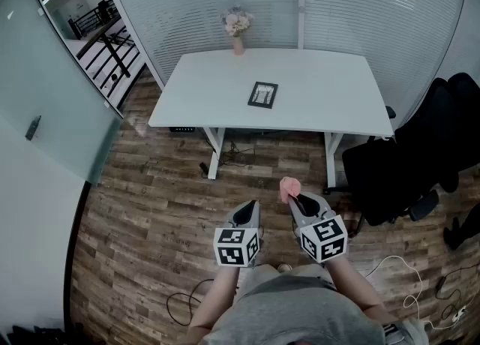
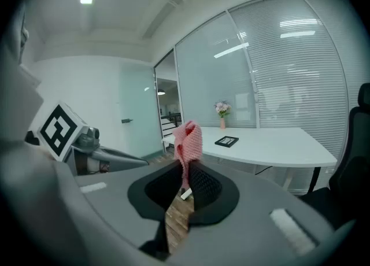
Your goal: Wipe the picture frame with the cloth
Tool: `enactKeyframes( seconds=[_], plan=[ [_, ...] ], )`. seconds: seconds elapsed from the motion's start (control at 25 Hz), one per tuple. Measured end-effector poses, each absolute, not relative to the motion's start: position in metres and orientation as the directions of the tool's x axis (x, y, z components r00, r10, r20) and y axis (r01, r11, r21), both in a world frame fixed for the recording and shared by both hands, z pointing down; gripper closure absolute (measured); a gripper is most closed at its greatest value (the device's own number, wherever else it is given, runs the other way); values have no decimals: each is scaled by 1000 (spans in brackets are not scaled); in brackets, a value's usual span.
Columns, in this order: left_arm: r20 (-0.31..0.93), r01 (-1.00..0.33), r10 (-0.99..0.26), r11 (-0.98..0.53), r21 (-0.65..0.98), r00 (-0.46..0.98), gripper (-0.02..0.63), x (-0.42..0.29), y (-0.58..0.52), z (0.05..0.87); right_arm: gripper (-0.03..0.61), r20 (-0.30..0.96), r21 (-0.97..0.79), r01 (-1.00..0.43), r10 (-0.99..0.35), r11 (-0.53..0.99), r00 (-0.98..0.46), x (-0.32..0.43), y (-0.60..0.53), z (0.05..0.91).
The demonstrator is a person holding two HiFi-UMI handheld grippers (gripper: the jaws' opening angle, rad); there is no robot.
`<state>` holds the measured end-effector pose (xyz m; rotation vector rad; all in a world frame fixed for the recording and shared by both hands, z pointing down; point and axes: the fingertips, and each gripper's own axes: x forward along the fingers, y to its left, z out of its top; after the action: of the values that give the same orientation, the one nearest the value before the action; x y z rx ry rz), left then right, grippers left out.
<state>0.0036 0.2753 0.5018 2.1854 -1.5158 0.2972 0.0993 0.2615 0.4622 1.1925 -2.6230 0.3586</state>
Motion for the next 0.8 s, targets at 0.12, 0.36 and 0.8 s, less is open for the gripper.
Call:
enactKeyframes(
  seconds=[0.12,0.36,0.8],
  plan=[
    [422,-928,-830,-284,241,364,612,5,277,499,546,311,-108,-750,-695,652,-649,96,265,460],
    [415,-935,-842,-270,230,345,612,7,277,497,546,313,-98,-737,-682,669,-661,99,266,462],
    [413,-940,-851,-242,242,325,612,17,268,500,540,289,-153,-730,-676,666,-678,111,243,463]
  ],
)
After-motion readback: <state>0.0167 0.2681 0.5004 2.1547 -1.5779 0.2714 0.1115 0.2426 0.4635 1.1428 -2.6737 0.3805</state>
